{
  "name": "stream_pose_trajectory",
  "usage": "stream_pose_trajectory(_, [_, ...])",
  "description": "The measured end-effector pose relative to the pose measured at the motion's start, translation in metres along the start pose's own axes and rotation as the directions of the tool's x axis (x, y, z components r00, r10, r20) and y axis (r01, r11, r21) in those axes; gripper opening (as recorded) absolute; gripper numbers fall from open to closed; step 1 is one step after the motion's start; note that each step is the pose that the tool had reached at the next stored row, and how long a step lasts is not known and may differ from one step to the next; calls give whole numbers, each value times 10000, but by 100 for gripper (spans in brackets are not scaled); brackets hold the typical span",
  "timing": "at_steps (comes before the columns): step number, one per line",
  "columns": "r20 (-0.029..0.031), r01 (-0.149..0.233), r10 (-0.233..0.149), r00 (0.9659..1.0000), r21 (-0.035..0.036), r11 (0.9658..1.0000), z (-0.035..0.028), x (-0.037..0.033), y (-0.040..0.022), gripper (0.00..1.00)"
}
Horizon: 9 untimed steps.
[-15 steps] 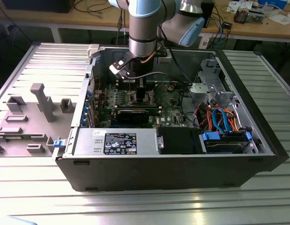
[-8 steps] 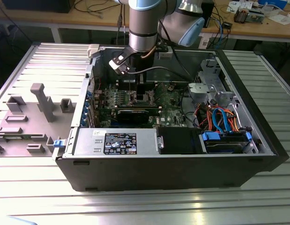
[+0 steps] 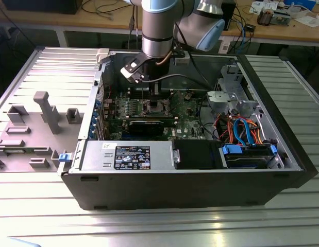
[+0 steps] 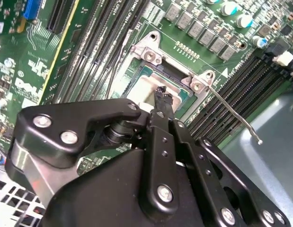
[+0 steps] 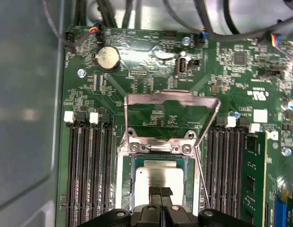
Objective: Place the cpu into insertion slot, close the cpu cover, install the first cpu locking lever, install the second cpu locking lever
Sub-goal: 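Place the cpu into insertion slot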
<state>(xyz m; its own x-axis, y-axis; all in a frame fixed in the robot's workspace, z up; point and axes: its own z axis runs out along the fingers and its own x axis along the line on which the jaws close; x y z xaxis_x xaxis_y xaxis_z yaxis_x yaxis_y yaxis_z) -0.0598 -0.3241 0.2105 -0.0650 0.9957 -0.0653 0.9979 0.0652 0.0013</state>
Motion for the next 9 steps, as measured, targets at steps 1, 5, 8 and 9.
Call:
stream_pose_trajectory(1, [-1,235,-235,9997,-15,9997,8,1,5,11])
stream_pose_trajectory(5, [2,243,-243,9997,-5,9997,47,2,19,11])
stream_pose_trajectory(8, [4,243,-243,9997,-2,9997,55,1,20,11])
stream_pose_trajectory(9, [1,243,-243,9997,-5,9997,55,2,21,11])
